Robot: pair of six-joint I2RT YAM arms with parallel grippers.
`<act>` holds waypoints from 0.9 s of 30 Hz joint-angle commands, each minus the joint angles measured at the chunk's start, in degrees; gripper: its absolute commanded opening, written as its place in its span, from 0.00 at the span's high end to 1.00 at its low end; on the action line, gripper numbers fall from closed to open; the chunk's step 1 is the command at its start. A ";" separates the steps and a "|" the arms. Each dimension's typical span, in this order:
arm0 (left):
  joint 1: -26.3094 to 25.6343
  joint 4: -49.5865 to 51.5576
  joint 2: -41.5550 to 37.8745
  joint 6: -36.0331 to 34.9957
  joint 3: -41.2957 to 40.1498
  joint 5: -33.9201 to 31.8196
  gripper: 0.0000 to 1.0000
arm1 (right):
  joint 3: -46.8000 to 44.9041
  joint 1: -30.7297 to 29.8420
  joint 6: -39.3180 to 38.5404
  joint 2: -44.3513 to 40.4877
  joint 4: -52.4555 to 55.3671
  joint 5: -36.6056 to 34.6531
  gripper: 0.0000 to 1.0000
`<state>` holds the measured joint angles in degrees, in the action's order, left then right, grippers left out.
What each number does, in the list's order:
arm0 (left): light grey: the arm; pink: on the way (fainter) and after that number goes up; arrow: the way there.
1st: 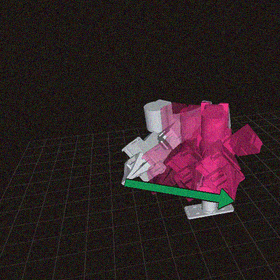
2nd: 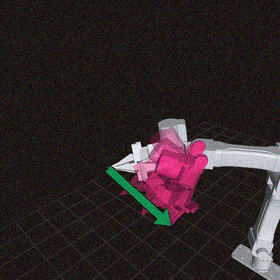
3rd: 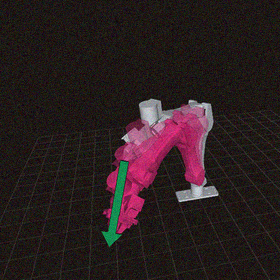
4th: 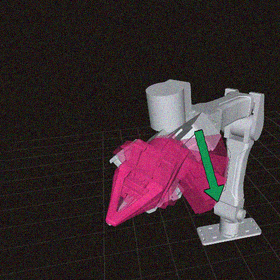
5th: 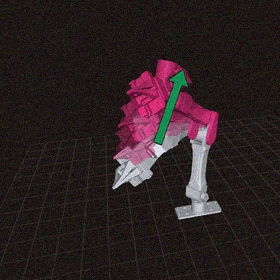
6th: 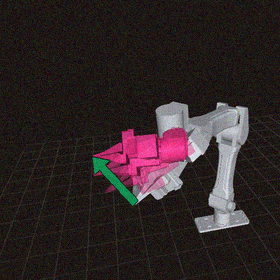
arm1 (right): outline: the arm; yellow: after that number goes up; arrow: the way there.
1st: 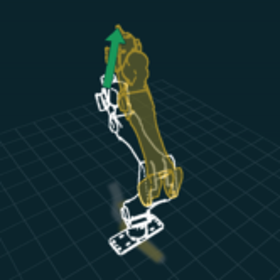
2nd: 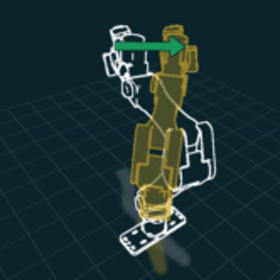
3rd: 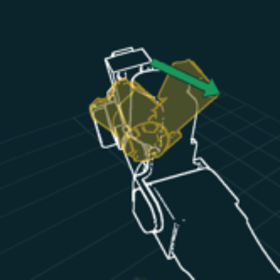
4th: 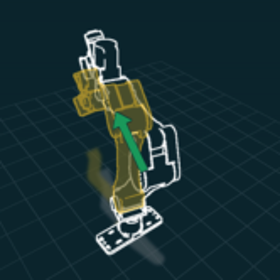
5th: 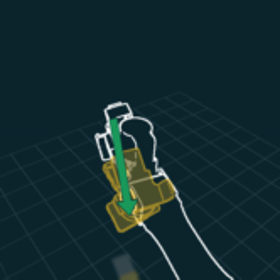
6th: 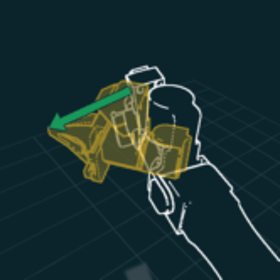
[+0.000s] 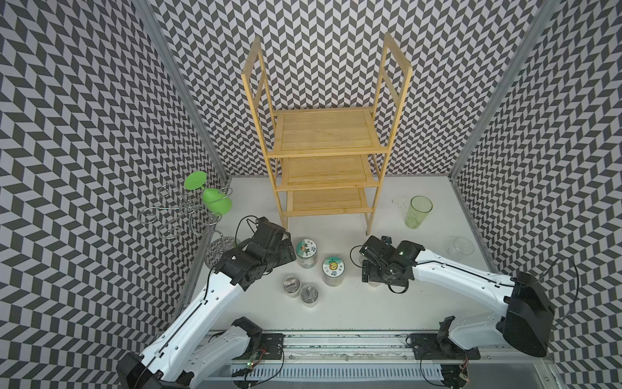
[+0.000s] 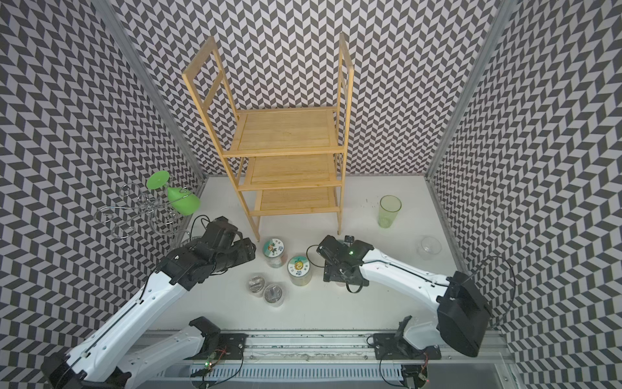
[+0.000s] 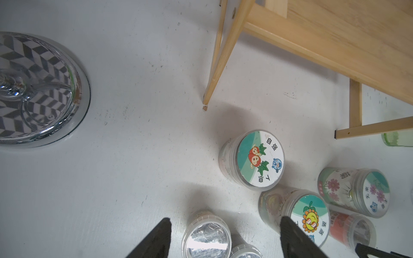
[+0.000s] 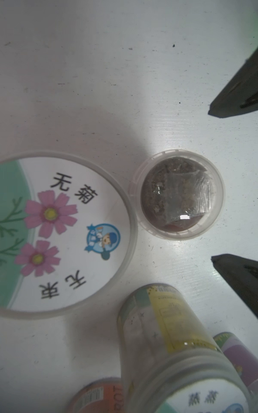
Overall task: Place the seed container on the shelf
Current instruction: Pick up the seed jar at the center of the board.
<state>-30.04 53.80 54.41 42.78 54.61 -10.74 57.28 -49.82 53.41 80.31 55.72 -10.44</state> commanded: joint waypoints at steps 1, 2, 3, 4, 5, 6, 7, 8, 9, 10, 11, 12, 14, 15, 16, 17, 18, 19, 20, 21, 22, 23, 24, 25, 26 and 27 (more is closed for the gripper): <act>-0.37 0.10 0.38 -1.40 1.95 0.37 0.22 | -0.06 1.24 -2.17 1.49 -2.66 0.27 0.01; -0.37 0.04 0.45 -1.47 1.98 0.37 0.22 | -0.17 1.58 -2.64 1.87 -2.90 0.52 0.00; -0.37 0.00 0.47 -1.56 1.99 0.35 0.22 | -0.23 1.90 -3.08 2.38 -3.33 1.05 0.01; -0.37 0.00 0.56 -1.69 2.10 0.37 0.22 | -0.13 2.07 -3.48 2.91 -3.57 1.54 0.01; -0.37 -0.01 0.62 -1.82 2.21 0.37 0.22 | 0.00 2.07 -3.74 3.21 -3.90 1.82 0.01; -0.41 -0.05 0.69 -1.96 2.38 0.37 0.22 | 0.11 2.12 -3.97 3.64 -4.09 2.09 0.01; -0.37 -0.06 0.78 -2.15 2.43 0.37 0.21 | 0.16 2.15 -4.16 4.05 -4.28 2.27 0.00; -0.35 -0.10 0.87 -2.26 2.52 0.29 0.21 | 0.17 2.17 -4.21 4.30 -4.39 2.47 0.01; -0.28 0.01 1.06 -2.43 2.57 0.28 0.21 | 0.14 2.12 -4.27 4.66 -4.56 2.52 0.01; -0.36 -0.01 1.13 -2.53 2.65 0.28 0.21 | 0.19 2.18 -4.28 4.82 -4.78 2.59 0.01; -0.33 -0.04 1.14 -2.62 2.56 0.26 0.21 | -0.01 2.23 -4.28 5.03 -5.06 2.80 0.01; -0.33 -0.13 1.19 -2.66 2.56 0.28 0.21 | -0.25 2.25 -4.28 5.14 -5.34 2.93 0.00; -0.34 -0.23 1.22 -2.79 2.43 0.29 0.21 | -0.66 2.19 -4.28 5.52 -5.79 3.31 0.00; -0.26 -0.35 1.22 -2.88 2.44 0.30 0.21 | -1.00 2.19 -4.28 5.69 -5.92 3.47 0.01; -0.35 -0.34 1.27 -2.93 2.45 0.28 0.21 | -1.36 2.19 -4.28 5.86 -6.17 3.61 0.01; -0.30 -0.37 1.39 -2.97 2.43 0.28 0.21 | -1.67 2.21 -4.28 5.84 -6.40 3.67 0.02; -0.32 -0.45 1.40 -3.03 2.44 0.28 0.21 | -1.90 2.23 -4.20 5.76 -6.50 3.71 0.03; -0.32 -0.45 1.43 -3.05 2.43 0.28 0.21 | -2.12 2.24 -4.15 5.73 -6.53 3.68 0.04; -0.34 -0.45 1.41 -3.14 2.51 0.28 0.21 | -2.29 2.21 -4.02 5.65 -6.57 3.69 0.05; -0.22 -0.54 1.49 -3.15 2.54 0.28 0.21 | -2.43 2.19 -4.02 5.69 -6.59 3.60 0.05; -0.19 -0.62 1.49 -3.21 2.53 0.28 0.21 | -2.63 2.19 -4.10 5.66 -6.53 3.47 0.06; -0.19 -0.63 1.58 -3.23 2.52 0.29 0.21 | -2.72 2.19 -4.02 5.64 -6.59 3.40 0.06; -0.22 -0.54 1.57 -3.19 2.65 0.29 0.21 | -2.83 2.21 -4.01 5.62 -6.59 3.34 0.07; -0.18 -0.56 1.66 -3.23 2.69 0.28 0.21 | -2.94 2.21 -3.93 5.63 -6.59 3.29 0.08; -0.20 -0.55 1.73 -3.32 2.76 0.28 0.21 | -3.06 2.21 -3.93 5.47 -6.57 3.25 0.09; -0.19 -0.59 1.68 -3.32 2.78 0.20 0.21 | -3.18 2.20 -3.96 5.54 -6.59 3.14 0.10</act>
<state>-30.04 53.65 56.01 40.16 55.48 -10.63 54.76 -47.81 49.47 85.58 50.37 -6.79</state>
